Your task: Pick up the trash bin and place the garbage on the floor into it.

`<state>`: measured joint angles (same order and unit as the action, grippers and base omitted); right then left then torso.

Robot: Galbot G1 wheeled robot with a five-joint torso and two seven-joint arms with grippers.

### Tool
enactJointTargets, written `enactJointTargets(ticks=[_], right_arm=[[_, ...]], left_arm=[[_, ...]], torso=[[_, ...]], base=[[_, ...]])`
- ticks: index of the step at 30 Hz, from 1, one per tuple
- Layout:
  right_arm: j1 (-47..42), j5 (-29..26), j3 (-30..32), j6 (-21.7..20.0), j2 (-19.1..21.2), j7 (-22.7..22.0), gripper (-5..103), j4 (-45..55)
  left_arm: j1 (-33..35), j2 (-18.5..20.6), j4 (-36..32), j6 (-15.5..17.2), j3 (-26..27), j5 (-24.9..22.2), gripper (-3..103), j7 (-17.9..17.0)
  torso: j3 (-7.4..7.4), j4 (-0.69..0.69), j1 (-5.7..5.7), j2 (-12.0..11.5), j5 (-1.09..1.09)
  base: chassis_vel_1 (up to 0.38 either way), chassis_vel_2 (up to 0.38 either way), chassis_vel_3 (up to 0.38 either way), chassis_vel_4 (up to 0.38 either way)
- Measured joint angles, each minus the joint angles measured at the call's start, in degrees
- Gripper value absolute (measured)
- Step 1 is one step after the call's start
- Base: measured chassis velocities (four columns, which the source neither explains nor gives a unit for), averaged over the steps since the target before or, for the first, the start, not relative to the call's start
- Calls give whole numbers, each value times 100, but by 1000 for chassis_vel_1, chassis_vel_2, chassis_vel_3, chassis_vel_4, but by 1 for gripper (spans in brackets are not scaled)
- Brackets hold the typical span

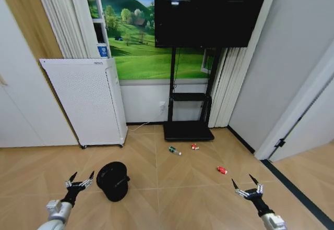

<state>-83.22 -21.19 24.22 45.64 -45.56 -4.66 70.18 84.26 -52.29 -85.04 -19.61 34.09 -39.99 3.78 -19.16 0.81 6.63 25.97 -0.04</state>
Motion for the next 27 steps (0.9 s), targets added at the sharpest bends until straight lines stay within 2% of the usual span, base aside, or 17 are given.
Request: enactJointTargets(ticks=[3,8,11,21,27], right_arm=[[-19,15,15,0,-35,2,100,16],[-23,44,37,0,-72,-9,100,31],[-20,233,52,1,-117,-184,100,64],[-42,343,76,-3,-117,-354,100,72],[-108,728,83,-60,-157,-552,100,20]], left_arm=[[9,-3,-17,-6,16,6,100,4],[20,-3,-21,-13,30,18,100,8],[20,-14,-22,-16,35,35,100,9],[-14,-61,43,-40,75,39,100,9],[101,-168,-37,66,135,101,100,-170]], torso=[[0,1,0,0,8],[-1,1,1,0,3],[-2,0,3,-1,2],[0,0,-1,0,5],[0,0,0,0,4]], base=[[-213,218,244,-213],[-203,215,219,-231],[-150,134,114,-151],[7,-13,-4,16],[0,0,0,0]])
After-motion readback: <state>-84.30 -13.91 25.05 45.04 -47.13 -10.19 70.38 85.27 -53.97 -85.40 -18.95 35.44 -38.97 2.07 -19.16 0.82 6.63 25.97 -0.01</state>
